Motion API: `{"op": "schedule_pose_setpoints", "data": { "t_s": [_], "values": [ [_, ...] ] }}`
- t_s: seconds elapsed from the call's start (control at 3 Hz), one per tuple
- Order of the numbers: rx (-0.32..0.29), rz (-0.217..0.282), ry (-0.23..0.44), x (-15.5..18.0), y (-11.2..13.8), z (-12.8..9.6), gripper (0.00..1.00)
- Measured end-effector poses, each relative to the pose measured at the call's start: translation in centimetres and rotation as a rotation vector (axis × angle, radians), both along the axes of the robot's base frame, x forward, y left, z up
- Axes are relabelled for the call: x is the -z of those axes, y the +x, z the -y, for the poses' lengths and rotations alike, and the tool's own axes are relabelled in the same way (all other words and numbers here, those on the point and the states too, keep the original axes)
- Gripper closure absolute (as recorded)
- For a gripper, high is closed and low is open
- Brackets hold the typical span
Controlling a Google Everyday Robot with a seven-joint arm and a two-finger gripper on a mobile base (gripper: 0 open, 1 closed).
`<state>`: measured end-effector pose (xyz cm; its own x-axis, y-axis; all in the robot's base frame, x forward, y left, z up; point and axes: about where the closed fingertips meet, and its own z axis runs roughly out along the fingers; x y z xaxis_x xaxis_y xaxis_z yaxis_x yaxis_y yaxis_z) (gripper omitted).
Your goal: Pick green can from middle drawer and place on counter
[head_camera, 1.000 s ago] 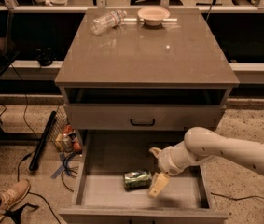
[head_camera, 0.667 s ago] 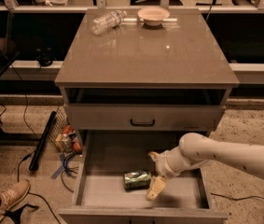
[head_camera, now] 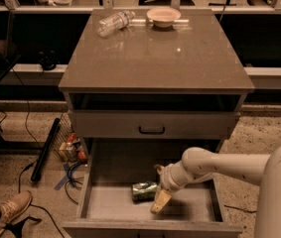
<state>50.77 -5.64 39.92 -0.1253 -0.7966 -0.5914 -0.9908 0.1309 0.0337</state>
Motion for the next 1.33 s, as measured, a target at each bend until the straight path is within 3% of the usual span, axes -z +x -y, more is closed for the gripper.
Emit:
{"op": "schedule_pose_setpoints", "data": {
  "t_s": [0.33,0.67,1.33],
  "values": [
    [0.002,-0.009,-0.005,1.7,0.5,-0.5,0.0],
    [-0.008,-0.015,0.001,2.9,0.8,-1.5,0.18],
    [-0.019,0.006,0.019,2.2,1.1,-2.3,0.64]
  ]
}}
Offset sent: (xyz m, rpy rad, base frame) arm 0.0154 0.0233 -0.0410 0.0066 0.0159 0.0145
